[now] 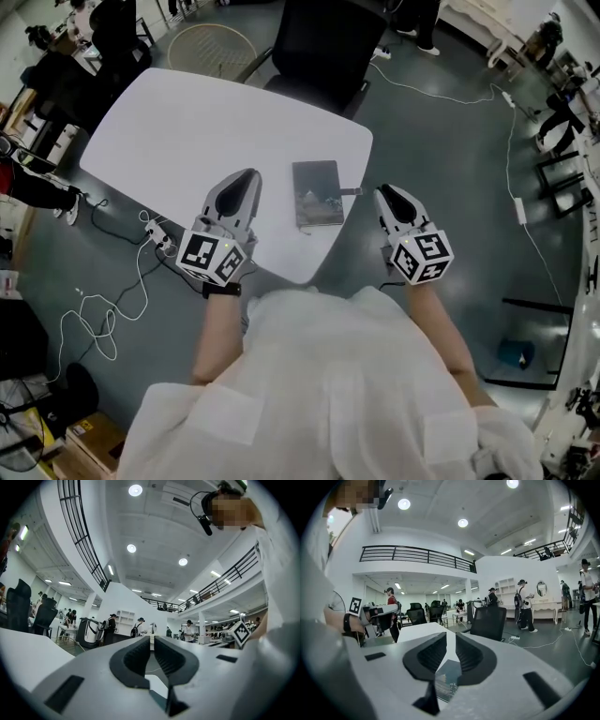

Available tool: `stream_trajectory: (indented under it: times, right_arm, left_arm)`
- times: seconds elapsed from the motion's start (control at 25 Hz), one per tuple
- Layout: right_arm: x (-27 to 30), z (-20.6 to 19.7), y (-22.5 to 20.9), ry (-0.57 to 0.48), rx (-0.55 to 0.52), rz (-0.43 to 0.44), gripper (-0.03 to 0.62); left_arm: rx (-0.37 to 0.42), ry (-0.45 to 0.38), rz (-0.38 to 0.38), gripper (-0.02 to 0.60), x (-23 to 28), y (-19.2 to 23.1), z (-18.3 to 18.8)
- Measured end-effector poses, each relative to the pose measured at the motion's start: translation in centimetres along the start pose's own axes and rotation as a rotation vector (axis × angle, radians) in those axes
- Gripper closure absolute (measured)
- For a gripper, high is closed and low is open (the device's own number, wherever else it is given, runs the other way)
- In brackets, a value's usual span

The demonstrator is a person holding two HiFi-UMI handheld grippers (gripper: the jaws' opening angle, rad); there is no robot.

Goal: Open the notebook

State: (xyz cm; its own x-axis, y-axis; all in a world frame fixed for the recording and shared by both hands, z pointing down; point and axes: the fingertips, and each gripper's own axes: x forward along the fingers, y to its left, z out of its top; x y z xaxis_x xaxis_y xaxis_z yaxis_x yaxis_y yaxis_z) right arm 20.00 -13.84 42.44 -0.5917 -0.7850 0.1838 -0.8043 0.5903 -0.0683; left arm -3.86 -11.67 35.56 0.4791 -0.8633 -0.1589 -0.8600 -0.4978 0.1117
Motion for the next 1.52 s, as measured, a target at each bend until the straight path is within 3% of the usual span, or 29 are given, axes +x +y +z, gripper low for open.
stream_trajectory:
  times: [0.44, 1.04, 1.52]
  right_arm:
    - [4.8, -4.5, 0.2, 0.121, 0.012, 0.042, 0.495]
    - [8.8, -14.1, -0.7, 0.274, 0.057, 0.022, 0.439]
    - [10.2, -21.1, -1.1, 0.41, 0.172, -0.001, 0.428]
  left_arm:
    - [-0.038, -0.021, 0.003, 0.554, 0.4, 3.3, -2.6]
    - [-0.046, -0.002, -0.02, 0.554, 1.0, 5.8, -7.6]
    - [-0.059, 0.057, -0.019, 0.554, 1.4, 7.0, -9.3]
